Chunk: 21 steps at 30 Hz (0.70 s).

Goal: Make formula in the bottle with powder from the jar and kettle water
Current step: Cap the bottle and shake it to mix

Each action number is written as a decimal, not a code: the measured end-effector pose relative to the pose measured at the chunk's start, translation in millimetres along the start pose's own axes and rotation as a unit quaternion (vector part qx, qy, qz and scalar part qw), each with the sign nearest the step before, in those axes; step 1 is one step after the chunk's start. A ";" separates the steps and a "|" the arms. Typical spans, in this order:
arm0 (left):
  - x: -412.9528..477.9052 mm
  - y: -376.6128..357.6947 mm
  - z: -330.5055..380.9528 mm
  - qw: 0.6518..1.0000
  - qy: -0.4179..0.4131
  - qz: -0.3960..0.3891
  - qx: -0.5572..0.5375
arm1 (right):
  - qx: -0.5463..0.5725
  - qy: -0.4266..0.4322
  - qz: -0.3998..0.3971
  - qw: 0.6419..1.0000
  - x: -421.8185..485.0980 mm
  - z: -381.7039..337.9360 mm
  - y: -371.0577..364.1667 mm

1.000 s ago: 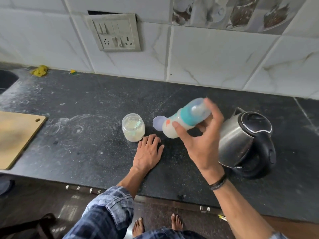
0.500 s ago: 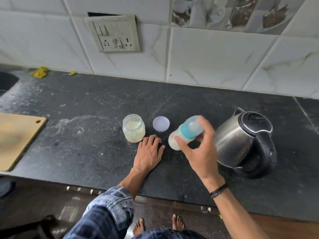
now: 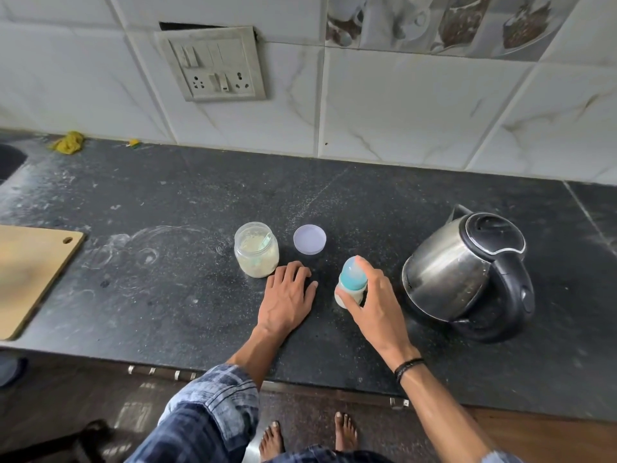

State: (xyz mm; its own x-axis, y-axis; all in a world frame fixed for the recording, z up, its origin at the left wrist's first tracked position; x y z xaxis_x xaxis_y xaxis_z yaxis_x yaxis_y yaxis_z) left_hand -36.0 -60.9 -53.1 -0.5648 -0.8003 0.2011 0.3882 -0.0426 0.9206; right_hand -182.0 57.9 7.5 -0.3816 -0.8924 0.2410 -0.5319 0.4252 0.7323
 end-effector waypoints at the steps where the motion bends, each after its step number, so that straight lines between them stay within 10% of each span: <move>1: -0.2 0.0 -0.3 1.000 0.001 0.000 -0.001 | 0.001 0.000 0.007 1.000 -1.0 -0.3 0.2; 12: 0.5 -3.7 -3.2 1.000 0.002 0.000 -0.005 | 0.028 -0.035 0.004 0.999 11.1 2.0 -1.0; 21: 0.4 -3.8 -3.1 1.000 -0.002 0.009 -0.009 | 0.282 0.142 0.295 0.902 8.8 -76.3 136.6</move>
State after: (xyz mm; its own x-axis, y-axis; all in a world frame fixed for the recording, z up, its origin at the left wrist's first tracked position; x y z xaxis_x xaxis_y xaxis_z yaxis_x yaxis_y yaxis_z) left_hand -35.5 -62.8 -57.5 -0.5606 -0.7989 0.2180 0.4113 -0.0401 0.9106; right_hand -200.4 96.5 158.3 -0.5578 -0.4553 0.6940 -0.6308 0.7759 0.0021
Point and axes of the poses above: each hand's wrist, its own x-axis towards the middle knuckle, its own y-axis out of the back of the hand, z = x × y, the point moved 10 cm from there along x, towards the middle knuckle, and after that the axes turned 2 degrees about -z, right-handed, at the moved point
